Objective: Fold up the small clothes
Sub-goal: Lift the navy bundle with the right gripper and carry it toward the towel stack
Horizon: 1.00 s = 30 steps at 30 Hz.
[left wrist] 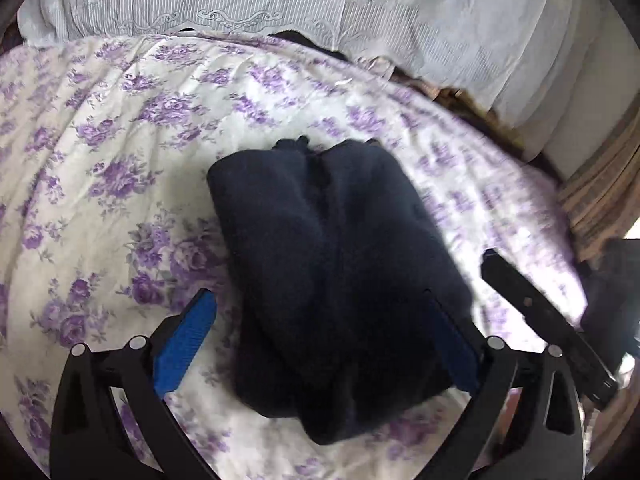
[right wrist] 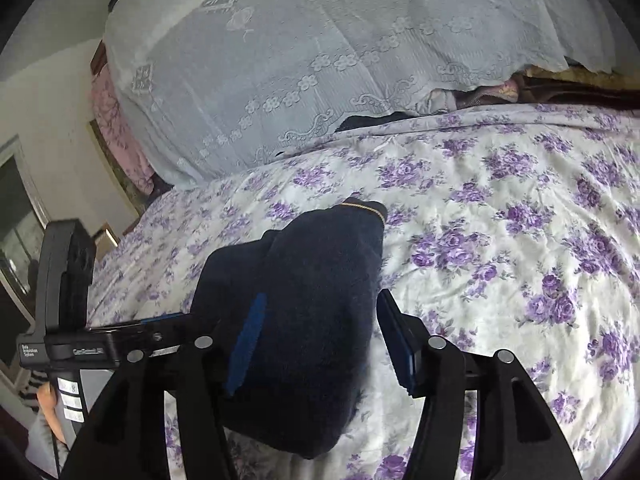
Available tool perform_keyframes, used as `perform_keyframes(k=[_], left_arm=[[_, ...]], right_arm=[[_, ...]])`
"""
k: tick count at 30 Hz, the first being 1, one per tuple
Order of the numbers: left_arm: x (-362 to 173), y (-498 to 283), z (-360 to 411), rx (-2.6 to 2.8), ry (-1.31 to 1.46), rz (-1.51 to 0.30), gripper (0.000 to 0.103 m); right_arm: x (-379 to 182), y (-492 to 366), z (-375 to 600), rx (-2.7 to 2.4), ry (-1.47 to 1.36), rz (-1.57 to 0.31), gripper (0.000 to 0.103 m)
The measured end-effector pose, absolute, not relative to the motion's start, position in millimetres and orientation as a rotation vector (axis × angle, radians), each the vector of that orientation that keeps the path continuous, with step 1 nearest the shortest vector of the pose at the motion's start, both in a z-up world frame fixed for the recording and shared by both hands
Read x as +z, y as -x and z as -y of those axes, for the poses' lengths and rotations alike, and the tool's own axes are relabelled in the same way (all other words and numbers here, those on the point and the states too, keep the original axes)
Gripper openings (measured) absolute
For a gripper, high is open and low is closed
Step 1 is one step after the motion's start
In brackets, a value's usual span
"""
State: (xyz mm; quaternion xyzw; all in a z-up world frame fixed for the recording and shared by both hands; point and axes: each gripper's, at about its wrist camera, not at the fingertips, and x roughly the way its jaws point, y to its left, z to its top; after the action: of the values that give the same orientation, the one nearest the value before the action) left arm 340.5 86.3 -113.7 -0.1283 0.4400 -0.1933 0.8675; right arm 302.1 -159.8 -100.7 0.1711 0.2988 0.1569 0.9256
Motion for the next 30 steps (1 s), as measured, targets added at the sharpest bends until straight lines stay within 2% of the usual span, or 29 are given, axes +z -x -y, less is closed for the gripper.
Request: perform_keyframes(k=[5,7,18,24,30], left_arm=[[-133,-354,-92,-0.452,0.389,-1.006,0.098],[-138,-359,-89,-0.453,0.390,-1.022,0.098],[-146,-374,-76,-0.570,0.385,-1.057,0.098],[-146,-369,-75,-0.601,0.389,-1.043,0.098],[-153,-377,-64,-0.518,0.276,-1.050,0.099]], right_arm=[[-110,-316,181,0.353,-0.507,-0.662,0.061],[-116,-327,179,0.395,-0.567,-0.709,0.067],[-154,-382,172,0.433,-0.693,-0.874,0.076],[-157,-384,168,0.483,-0.675,-0.860,0.077],[-158,-400,150,0.515,-0.610,-0.879,0.079]])
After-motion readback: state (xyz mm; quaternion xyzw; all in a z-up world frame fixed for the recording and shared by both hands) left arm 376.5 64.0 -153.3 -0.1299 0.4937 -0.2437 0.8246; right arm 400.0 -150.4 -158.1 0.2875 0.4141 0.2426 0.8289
